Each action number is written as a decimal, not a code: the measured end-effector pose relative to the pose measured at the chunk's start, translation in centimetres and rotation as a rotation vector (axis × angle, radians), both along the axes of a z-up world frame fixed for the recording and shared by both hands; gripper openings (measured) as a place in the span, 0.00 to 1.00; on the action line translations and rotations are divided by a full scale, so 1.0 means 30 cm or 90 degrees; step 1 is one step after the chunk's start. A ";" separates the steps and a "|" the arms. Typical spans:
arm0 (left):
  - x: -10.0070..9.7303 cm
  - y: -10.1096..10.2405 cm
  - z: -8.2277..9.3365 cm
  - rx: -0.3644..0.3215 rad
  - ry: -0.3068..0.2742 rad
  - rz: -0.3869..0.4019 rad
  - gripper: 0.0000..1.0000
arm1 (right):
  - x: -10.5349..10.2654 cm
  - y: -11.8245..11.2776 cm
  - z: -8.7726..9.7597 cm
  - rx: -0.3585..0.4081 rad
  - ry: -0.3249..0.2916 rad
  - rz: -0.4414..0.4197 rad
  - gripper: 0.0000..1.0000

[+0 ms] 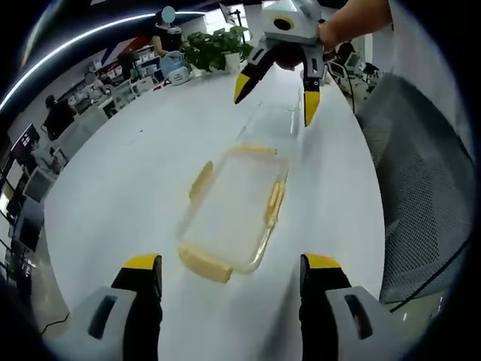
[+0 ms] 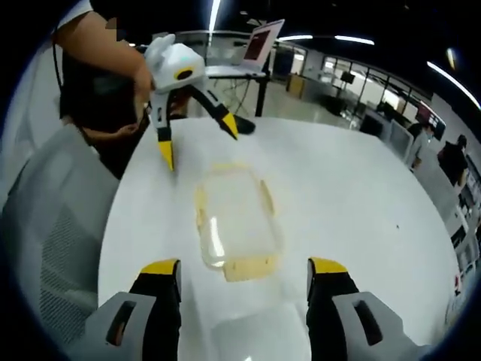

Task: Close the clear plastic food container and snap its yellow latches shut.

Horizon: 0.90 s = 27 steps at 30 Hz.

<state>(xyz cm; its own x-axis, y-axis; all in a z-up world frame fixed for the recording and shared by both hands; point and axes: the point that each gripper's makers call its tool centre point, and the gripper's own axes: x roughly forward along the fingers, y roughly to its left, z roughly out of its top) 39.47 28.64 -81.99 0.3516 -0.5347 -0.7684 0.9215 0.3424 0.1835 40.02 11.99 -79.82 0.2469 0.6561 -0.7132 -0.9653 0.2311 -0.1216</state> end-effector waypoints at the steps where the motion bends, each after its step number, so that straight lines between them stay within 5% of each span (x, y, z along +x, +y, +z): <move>1: 0.006 -0.001 0.001 0.002 -0.001 -0.003 0.74 | -0.002 0.001 -0.003 -0.002 0.001 0.004 0.67; 27: 0.095 0.006 -0.041 0.074 0.001 -0.106 0.70 | 0.021 0.047 -0.083 -0.075 0.022 0.070 0.65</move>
